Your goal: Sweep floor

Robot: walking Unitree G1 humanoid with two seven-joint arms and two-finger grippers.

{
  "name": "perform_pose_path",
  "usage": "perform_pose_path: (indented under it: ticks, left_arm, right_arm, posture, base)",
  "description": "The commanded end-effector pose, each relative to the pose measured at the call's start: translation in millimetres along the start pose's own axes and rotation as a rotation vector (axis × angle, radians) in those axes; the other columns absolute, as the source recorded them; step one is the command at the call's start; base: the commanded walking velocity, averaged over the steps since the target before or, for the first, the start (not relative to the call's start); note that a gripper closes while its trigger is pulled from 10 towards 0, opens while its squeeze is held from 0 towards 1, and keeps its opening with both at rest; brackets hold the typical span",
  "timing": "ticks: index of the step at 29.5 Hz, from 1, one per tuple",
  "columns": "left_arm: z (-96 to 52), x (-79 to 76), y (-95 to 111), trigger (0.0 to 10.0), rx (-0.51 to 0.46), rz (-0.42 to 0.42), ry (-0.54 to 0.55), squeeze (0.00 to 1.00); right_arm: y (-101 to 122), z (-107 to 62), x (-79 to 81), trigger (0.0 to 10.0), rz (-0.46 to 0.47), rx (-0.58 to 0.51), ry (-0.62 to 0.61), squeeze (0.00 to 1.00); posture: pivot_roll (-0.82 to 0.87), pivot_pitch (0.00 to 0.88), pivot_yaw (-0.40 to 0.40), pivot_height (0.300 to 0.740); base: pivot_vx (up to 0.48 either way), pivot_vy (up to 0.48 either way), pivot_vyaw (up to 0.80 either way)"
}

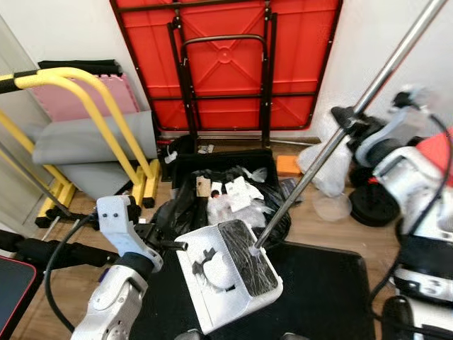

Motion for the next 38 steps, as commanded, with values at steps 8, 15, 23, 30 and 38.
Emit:
perform_pose_path:
  ticks: [8,15,23,30,38]
  left_arm:
    - [-3.1,4.1,-2,10.0,0.012,0.008,0.028,0.0]
    - [-4.7,15.2,4,10.0,-0.016,0.051,0.076,0.0]
    - [-7.3,20.8,8,10.0,-0.029,0.087,0.1,0.0]
    - [-9.0,19.8,10,10.0,-0.045,0.092,0.099,0.0]
    - [-9.5,18.6,11,10.0,-0.05,0.096,0.097,0.0]
  right_arm:
    - [1,0.9,0.1,0.0,-0.009,-0.066,-0.027,0.0]
    - [-11,0.3,-4.0,0.0,-0.024,-0.053,-0.059,0.0]
    - [-16,1.1,-7.2,10.0,-0.051,-0.058,-0.112,0.0]
    - [-17,2.8,-0.7,10.0,-0.043,-0.063,-0.08,0.0]
    - [-13,3.2,12.4,10.0,-0.036,-0.091,0.01,0.0]
  posture:
    - [-0.15,0.033,0.006,0.74]
    - [-0.15,0.04,0.008,0.74]
    - [-0.15,0.048,0.01,0.74]
    - [-0.15,0.053,0.011,0.74]
    - [-0.15,0.058,0.01,0.74]
  base:
    - [0.0,0.0,0.0]
    - [0.0,0.0,0.0]
    - [0.0,0.0,0.0]
    - [0.337,0.0,-0.46]
    - [0.349,0.0,0.5]
Point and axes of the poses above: a point about 5 cm out from each wrist's last joint towards the gripper, its own z axis pointing out of the wrist towards the gripper, its own y axis along the axis of the wrist's last joint, x = y × z, the point moved 1 cm from there along z, pointing out of the wrist towards the gripper, and after that the axes turned 4 degrees about z, right-handed, at the moved point
